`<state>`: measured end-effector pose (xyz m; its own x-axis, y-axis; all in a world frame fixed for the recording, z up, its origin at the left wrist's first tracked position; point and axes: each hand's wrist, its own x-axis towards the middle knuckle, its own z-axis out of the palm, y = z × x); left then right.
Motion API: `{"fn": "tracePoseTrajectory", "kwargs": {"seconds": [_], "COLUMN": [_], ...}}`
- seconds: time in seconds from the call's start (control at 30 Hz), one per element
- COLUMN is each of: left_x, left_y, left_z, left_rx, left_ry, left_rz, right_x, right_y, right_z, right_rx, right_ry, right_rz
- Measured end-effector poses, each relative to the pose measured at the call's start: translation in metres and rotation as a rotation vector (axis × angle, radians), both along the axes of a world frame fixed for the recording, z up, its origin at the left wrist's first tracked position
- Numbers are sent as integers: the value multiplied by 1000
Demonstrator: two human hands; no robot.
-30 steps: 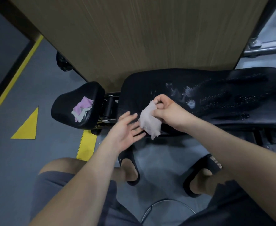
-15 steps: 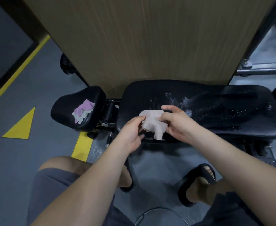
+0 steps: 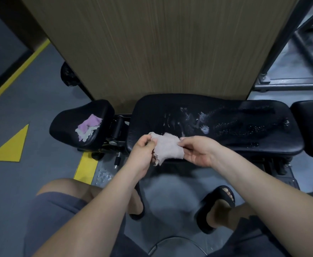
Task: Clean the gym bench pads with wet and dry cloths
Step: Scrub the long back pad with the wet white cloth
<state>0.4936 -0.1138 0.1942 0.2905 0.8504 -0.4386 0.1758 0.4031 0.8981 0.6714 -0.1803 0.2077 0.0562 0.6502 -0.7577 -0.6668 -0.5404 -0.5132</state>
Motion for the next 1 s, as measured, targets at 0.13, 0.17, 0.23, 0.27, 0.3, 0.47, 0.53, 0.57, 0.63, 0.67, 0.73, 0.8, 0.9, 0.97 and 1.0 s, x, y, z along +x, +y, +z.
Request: {"fn": "tracePoseTrajectory", "kwargs": {"seconds": [0.13, 0.17, 0.23, 0.27, 0.3, 0.47, 0.53, 0.57, 0.63, 0.67, 0.73, 0.8, 0.9, 0.97, 1.0], "left_x": [-5, -7, -10, -11, -12, -17, -19, -20, -21, -21, -20, -15, -9, -10, -12], "left_y": [-5, -5, -7, -7, -8, -9, -10, -10, -9, -9, -10, -12, -10, -3, -1], "left_z": [-2, -2, -2, -2, -1, 2, 7, 9, 11, 11, 13, 15, 22, 27, 30], "left_rx": [23, 19, -19, -53, -93, -143, -128, -127, -134, -152, -222, -276, -247, -196, -169], "left_ry": [2, 19, 43, 46, 44, -21, -84, -115, -138, -129, -104, -88, -121, -268, -349], "left_rz": [-27, -40, -50, -42, -31, -51, -78, -81, -73, -63, -36, -49, -57, -40, -48], "right_x": [-5, -7, -12, -13, -14, -17, -19, -20, -22, -22, -21, -20, -17, -14, -11], "right_y": [-7, -8, -10, -11, -11, -14, -15, -14, -12, -10, -8, -7, -7, -4, -2], "right_z": [-5, -5, -5, -5, -3, -1, 2, 3, 3, 2, 0, 1, 7, 11, 12], "right_rx": [-56, -56, -63, -73, -85, -164, -131, -103, -46, -20, 15, 19, 104, 287, 382], "right_ry": [41, 47, 21, 8, 6, 13, 14, 20, 17, 3, -45, -67, -71, -72, -84], "right_rz": [183, 209, 229, 227, 226, 295, 356, 365, 301, 248, 196, 202, 159, 91, 74]}}
